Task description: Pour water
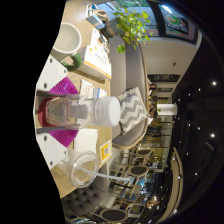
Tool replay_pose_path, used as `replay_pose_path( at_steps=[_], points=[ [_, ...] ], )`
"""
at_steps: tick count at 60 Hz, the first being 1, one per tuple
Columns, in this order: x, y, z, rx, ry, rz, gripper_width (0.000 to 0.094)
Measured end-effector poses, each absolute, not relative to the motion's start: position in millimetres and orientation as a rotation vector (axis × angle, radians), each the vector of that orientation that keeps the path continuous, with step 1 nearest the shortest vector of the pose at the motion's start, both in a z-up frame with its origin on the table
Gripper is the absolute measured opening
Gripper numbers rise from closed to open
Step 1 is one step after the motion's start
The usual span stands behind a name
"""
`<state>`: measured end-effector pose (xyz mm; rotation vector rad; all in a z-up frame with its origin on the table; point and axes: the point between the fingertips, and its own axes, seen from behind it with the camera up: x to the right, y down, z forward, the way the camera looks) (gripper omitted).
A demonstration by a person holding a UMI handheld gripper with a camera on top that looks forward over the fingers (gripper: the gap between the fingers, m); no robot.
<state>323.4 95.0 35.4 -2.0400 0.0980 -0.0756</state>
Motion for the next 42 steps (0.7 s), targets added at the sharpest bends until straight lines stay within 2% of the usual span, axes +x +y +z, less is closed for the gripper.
replay_pose_path(
  at_steps=[9,15,18,22,25,29,42],
  points=[
    [324,99,33,-2.005,0.124,-0.059,0.0445],
    [323,94,31,-2.039,0.144,-0.052,0.0512],
    [322,89,26,-2.083,0.151,-0.048,0.0627],
    [320,80,22,-2.127,0.155,-0.041,0.0873],
    [320,70,25,-2.152,0.157,-0.04,0.0835],
    [317,57,27,-2.179,0.162,-0.049,0.0867],
    [306,-22,65,-2.23,0.19,-0.09,0.0855]
  ],
)
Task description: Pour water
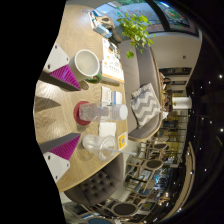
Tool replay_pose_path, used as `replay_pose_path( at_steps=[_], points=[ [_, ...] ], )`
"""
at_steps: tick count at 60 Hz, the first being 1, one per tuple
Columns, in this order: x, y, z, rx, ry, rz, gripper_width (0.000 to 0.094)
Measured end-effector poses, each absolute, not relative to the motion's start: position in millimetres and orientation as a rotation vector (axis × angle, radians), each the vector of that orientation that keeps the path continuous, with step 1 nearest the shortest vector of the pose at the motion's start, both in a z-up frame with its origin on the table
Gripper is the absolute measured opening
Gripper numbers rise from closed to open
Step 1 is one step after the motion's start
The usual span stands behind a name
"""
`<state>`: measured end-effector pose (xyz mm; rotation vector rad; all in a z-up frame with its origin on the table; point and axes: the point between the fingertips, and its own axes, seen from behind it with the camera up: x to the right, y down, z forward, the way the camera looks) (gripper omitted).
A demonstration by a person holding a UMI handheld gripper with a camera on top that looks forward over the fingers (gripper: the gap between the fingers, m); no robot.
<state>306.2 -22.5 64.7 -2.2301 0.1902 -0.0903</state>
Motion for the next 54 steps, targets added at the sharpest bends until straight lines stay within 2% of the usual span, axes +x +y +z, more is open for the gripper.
replay_pose_path(
  at_steps=[16,28,39,54],
  points=[
    [259,-160,142,-2.277,0.244,-0.112,0.0857],
    [228,-226,182,-2.268,0.245,-0.126,0.0854],
    [227,-252,200,-2.258,0.251,-0.159,0.0851],
    [223,-262,202,-2.268,0.215,-0.178,0.0853]
  ],
)
